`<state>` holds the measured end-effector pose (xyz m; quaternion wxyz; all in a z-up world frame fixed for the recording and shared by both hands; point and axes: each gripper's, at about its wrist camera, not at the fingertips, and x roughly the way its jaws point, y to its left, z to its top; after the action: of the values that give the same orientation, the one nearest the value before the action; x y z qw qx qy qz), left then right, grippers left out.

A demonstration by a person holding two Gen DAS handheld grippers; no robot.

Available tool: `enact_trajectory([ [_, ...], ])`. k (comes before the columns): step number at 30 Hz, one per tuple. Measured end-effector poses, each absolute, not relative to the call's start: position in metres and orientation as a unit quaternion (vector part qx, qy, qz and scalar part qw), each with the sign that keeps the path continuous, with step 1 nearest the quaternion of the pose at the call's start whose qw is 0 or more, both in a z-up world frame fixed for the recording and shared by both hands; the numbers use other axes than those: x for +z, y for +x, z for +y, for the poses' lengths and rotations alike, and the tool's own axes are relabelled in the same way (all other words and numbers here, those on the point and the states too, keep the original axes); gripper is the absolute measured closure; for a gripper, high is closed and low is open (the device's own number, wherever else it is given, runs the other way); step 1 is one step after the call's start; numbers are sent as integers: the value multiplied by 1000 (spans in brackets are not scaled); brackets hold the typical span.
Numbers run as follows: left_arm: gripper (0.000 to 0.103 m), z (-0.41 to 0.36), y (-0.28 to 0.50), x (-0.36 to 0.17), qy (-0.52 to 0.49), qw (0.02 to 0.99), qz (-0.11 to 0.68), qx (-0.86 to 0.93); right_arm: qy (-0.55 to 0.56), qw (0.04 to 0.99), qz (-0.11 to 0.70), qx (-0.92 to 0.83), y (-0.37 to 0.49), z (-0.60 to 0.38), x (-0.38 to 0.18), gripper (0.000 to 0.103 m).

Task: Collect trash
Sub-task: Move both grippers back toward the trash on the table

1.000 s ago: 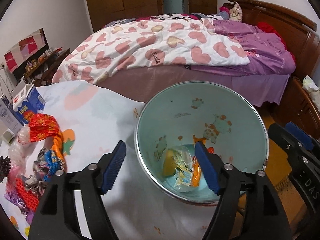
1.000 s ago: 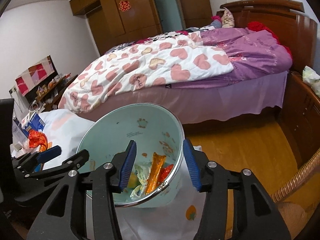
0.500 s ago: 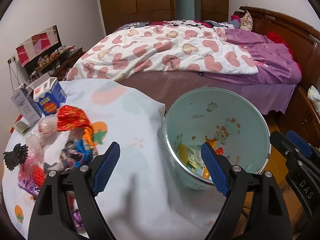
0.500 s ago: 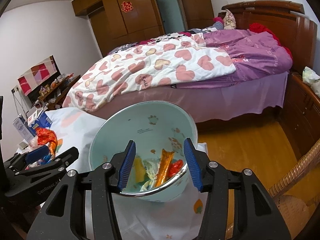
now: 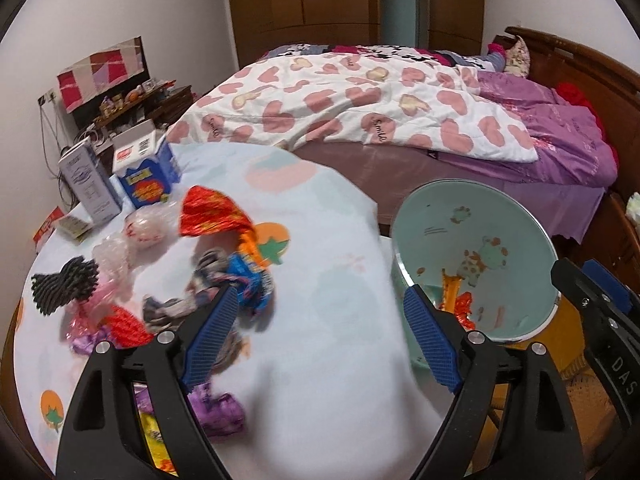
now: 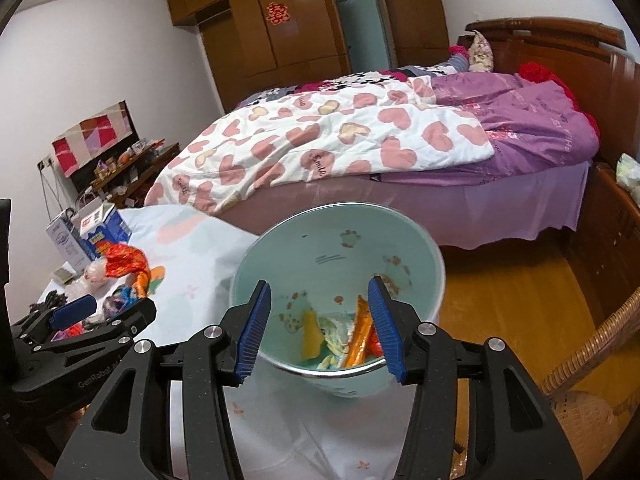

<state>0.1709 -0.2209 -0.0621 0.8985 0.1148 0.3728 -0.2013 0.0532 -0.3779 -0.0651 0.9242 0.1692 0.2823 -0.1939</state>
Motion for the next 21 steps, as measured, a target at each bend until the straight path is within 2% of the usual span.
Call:
enact_trajectory([
  [21, 19, -96, 178, -75, 66, 910, 388, -133, 115, 933, 315, -131, 92, -282, -64, 50],
])
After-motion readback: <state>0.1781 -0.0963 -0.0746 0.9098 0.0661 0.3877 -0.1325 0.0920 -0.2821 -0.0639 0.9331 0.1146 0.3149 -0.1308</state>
